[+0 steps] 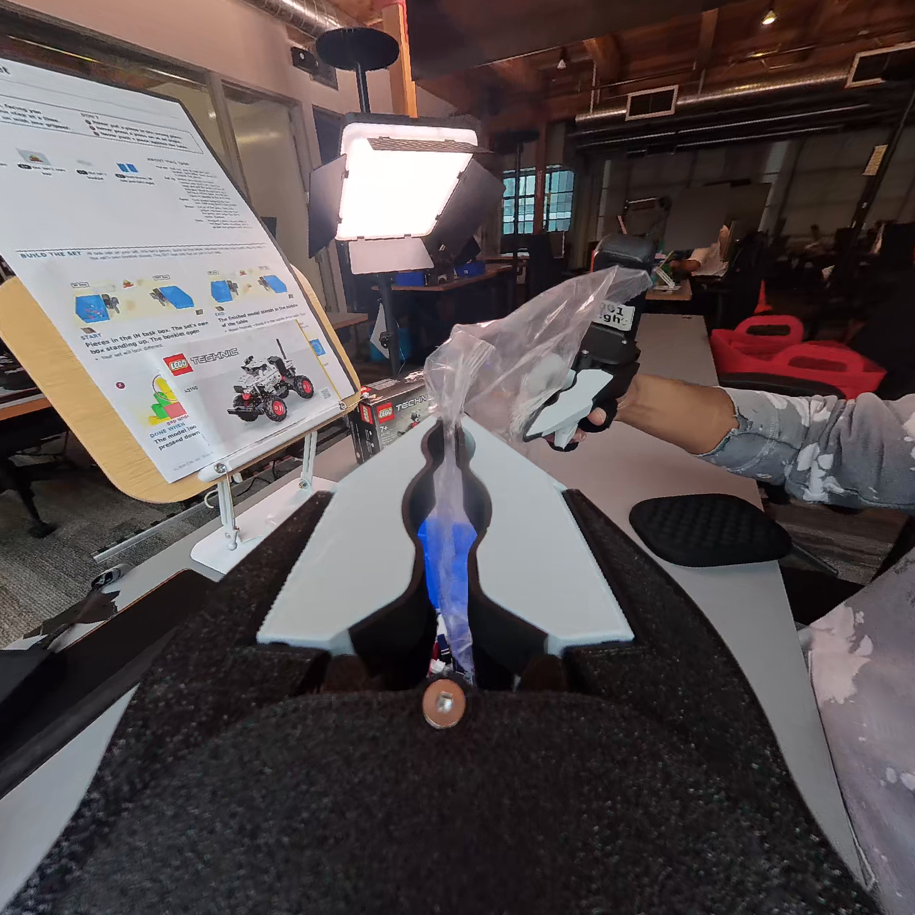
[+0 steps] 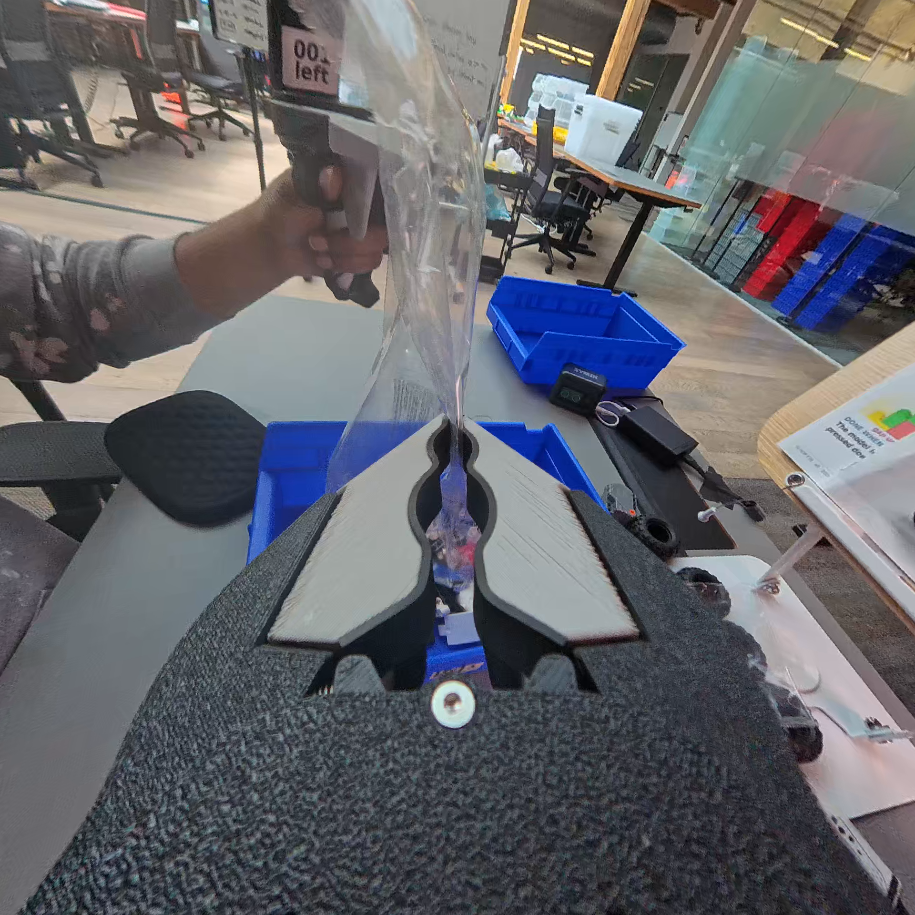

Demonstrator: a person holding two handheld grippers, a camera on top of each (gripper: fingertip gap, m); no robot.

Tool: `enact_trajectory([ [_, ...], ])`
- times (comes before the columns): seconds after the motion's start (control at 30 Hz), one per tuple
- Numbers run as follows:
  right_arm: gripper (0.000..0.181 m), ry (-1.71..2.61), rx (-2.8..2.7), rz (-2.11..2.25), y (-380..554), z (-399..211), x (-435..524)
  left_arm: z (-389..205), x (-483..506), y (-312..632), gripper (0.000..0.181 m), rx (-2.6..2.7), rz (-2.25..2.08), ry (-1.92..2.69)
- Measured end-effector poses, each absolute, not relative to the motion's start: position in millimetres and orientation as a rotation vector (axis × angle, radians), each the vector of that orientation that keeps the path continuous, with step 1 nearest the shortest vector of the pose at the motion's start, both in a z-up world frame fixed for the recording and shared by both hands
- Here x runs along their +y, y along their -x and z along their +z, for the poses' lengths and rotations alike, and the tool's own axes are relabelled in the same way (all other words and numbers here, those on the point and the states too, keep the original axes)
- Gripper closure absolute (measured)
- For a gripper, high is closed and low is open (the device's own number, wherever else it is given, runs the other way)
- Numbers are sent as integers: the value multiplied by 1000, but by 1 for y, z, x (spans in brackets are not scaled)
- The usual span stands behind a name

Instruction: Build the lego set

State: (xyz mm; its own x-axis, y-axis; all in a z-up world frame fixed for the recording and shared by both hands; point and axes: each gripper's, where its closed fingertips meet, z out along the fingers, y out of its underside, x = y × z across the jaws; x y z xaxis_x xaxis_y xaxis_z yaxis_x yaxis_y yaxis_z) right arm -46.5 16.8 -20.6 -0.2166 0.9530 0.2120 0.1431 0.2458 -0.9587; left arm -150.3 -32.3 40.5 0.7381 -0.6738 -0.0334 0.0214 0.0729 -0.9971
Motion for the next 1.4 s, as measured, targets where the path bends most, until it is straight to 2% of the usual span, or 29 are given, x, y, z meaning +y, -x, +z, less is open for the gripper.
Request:
enact_trajectory([
  [0.1,173,1104,-1599,1087,44,-40,27,40,-33,151,179,587,-560,1439],
  [0.3,175,1018,-1553,1269,26,-30,18,23,-26,153,179,572,-587,1518],
  [0.5,142,995,-1514,1260,31,-14,17,13,-20,145,179,570,-642,1567],
  [0.53,142,973,-1510,1234,34,-9,15,11,-18,142,179,567,-643,1578],
  [0.63,176,865,-1462,1136,36,11,14,7,-16,144,179,564,-647,1614],
  [0.67,180,867,-1450,1142,34,16,17,7,-17,146,180,573,-658,1626],
  [0.93,181,996,-1431,1260,29,1,31,6,-20,147,180,604,-620,1638],
  [1.1,173,1034,-1481,1190,34,-12,34,9,-18,155,180,564,-626,1633],
  [1.33,181,1021,-1466,1238,30,-11,33,0,-21,156,180,568,-626,1670],
  [1.4,175,1029,-1443,1188,33,-9,36,0,-20,159,180,543,-635,1680],
])
